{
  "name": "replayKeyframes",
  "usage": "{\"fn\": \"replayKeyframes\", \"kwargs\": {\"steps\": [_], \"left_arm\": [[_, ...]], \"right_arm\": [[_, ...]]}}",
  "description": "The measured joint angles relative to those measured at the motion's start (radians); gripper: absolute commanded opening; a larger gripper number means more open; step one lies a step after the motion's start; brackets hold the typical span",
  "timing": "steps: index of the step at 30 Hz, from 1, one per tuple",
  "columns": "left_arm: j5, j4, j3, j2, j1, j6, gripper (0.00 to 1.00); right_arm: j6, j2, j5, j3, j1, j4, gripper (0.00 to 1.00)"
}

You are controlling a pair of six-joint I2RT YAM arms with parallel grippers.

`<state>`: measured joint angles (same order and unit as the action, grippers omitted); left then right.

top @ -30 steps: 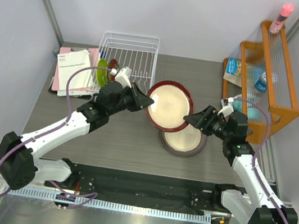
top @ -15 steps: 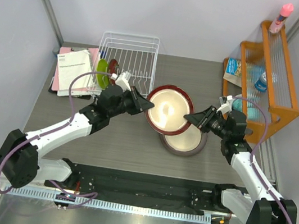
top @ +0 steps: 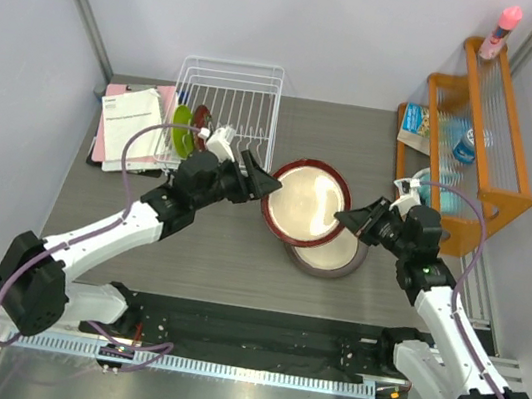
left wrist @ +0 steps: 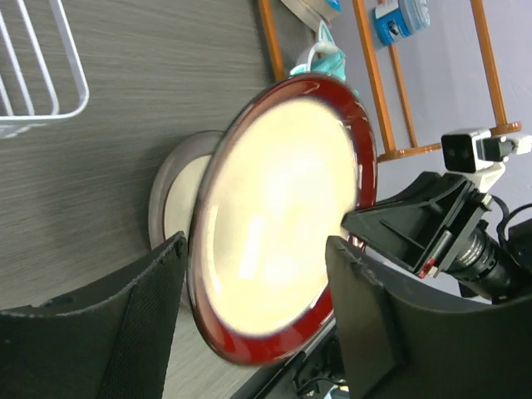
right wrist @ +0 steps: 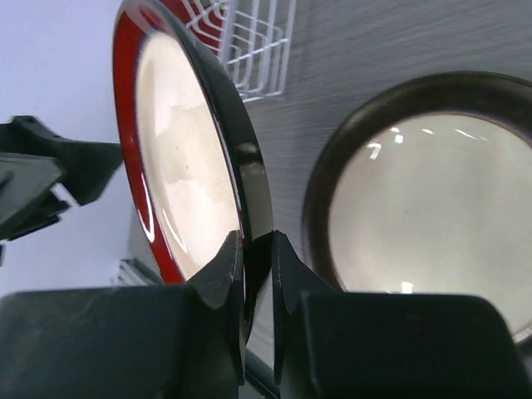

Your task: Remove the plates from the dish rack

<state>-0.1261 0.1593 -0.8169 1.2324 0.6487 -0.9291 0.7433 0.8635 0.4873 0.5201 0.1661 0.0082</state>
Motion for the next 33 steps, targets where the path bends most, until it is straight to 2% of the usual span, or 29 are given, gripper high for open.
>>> {"fn": "replayKeyframes", "kwargs": {"steps": [8, 13, 22, 33], "left_arm": [[0.118, -0.079, -0.041, -0.1, 0.006, 0.108, 0.75], [0.207, -0.13, -0.05, -0.17, 0.006, 0.167, 0.77], [0.328, -0.23, -0.05, -0.206, 0.006, 0.241, 0.79], [0.445, -0.296, -0.05, -0.22, 0.006, 0.288, 0.84]], "right_arm": [[-0.1, -0.017, -0.233, 0.013, -0.011, -0.274, 0.01], [-0.124, -0.017, -0.287, 0.013, -0.02, -0.336, 0.01], [-0.144, -0.004, -0.295, -0.013, -0.063, -0.33, 0.01], [-0.11, 0.114, -0.214, -0.058, -0.085, -0.202, 0.01]]}}
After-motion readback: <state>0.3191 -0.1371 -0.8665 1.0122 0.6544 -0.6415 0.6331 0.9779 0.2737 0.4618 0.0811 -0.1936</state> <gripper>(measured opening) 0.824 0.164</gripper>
